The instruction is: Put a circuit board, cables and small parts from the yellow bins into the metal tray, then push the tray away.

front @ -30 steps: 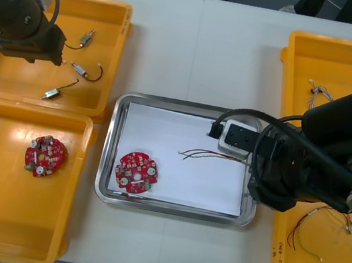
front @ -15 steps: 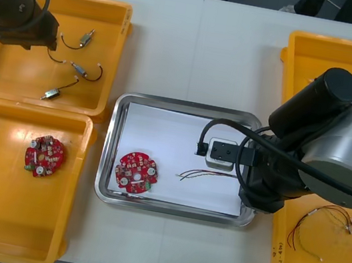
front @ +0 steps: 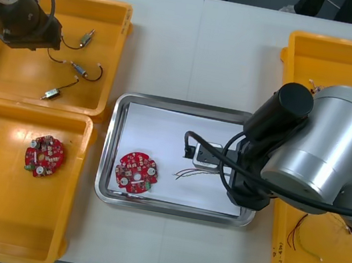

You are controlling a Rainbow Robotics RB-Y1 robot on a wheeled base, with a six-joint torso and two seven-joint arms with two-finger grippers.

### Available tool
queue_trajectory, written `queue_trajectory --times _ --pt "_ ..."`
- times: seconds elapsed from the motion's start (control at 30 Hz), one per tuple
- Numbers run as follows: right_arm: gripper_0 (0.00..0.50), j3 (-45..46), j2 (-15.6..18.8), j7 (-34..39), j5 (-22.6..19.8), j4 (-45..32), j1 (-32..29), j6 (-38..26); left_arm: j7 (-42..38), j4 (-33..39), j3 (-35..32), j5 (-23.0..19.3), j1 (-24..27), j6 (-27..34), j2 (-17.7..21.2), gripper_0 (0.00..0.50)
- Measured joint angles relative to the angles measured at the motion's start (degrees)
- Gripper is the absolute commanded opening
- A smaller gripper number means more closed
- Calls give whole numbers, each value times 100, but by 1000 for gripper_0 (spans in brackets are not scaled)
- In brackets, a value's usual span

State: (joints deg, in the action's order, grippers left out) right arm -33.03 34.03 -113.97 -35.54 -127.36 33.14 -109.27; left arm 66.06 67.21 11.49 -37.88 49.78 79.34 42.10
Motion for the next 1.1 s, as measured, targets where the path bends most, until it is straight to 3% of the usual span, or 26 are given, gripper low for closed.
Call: queue_trajectory --times 0.37,0.7,1.1 --pt "0 -176 -118 0 136 451 9 490 2 -670 35 204 114 -844 -243 500" --pt "0 -490 -140 0 474 705 10 938 5 -769 43 500 150 -1124 -319 500" --pt "0 -778 -143 0 488 1254 10 1451 146 -1157 43 648 150 -1782 -389 500"
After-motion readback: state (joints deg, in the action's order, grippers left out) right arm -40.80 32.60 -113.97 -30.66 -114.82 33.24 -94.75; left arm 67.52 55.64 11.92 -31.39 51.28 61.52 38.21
